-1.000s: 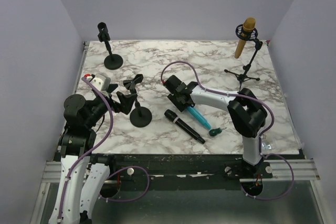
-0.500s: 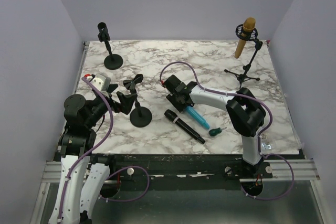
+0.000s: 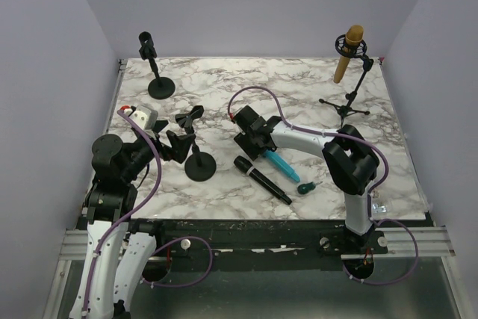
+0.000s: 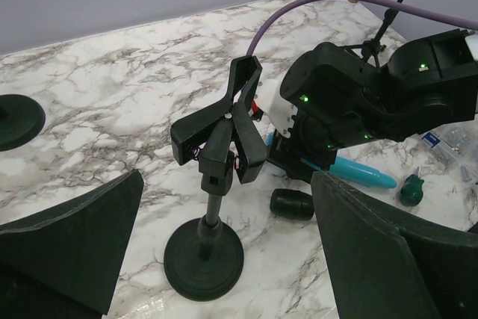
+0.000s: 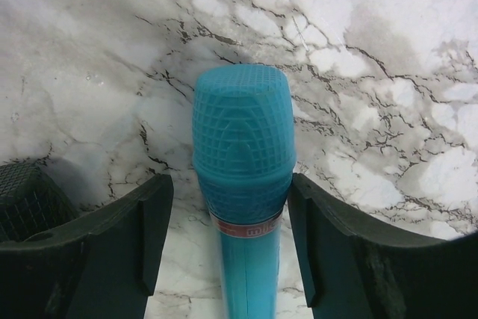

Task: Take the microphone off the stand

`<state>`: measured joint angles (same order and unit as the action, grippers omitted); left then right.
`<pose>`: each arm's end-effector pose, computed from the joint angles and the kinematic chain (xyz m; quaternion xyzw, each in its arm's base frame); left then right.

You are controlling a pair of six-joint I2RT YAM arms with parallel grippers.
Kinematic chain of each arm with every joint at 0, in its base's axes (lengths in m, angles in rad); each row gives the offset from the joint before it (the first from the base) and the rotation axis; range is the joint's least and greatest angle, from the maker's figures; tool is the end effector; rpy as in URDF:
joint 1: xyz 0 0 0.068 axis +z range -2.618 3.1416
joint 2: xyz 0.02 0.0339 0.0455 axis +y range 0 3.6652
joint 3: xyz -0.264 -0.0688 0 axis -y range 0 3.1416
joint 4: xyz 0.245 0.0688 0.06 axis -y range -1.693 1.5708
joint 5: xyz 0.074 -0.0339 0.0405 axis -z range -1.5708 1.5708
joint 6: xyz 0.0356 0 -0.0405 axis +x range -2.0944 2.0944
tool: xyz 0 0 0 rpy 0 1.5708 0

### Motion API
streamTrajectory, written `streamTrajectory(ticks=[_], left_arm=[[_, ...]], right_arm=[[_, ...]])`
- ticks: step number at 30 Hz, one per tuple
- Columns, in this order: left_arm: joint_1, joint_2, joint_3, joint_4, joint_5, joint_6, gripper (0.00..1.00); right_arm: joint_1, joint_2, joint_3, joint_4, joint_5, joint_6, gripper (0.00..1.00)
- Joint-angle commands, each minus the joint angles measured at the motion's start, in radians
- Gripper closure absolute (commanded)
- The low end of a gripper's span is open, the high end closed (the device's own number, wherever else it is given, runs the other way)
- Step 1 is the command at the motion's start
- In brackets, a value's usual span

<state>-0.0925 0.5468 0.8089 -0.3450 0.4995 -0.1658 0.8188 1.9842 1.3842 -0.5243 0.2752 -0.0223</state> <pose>0.1184 -0.0281 0.3635 0.1411 0.7186 -0.2649 0.6273 0.2864 0.2920 0.1688 -0.3666 0.8942 -0.0382 0.2540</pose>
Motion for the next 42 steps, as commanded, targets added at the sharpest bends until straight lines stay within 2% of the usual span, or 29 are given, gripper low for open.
streamTrajectory(ticks=[1, 12, 20, 24, 34, 38, 42], left_arm=[[-0.005, -0.009, -0.011, 0.011, -0.027, 0.003, 0.01], [-0.005, -0.028, -0.030, 0.040, -0.026, -0.004, 0.02], [-0.004, -0.083, -0.027, 0.036, 0.013, -0.112, 0.01], [-0.003, -0.043, 0.048, -0.074, -0.014, -0.230, 0.01], [0.013, 0.214, 0.282, -0.317, -0.044, -0.612, 0.01], [0.028, 0.256, 0.265, -0.314, -0.034, -0.793, 0.02], [0.030, 0.223, 0.190, -0.244, -0.052, -0.952, 0.12]], right_arm=[[0.001, -0.018, -0.021, 0.010, -0.032, 0.016, 0.30], [0.001, -0.067, 0.043, -0.011, 0.036, 0.081, 0.19], [0.001, -0.222, 0.032, -0.019, 0.021, 0.108, 0.16], [0.000, -0.355, -0.063, 0.065, 0.027, 0.140, 0.12], [0.001, -0.647, -0.237, 0.230, -0.027, 0.167, 0.03], [0.001, -0.734, -0.279, 0.271, -0.023, 0.168, 0.00], [0.002, -0.788, -0.310, 0.302, -0.021, 0.173, 0.00]])
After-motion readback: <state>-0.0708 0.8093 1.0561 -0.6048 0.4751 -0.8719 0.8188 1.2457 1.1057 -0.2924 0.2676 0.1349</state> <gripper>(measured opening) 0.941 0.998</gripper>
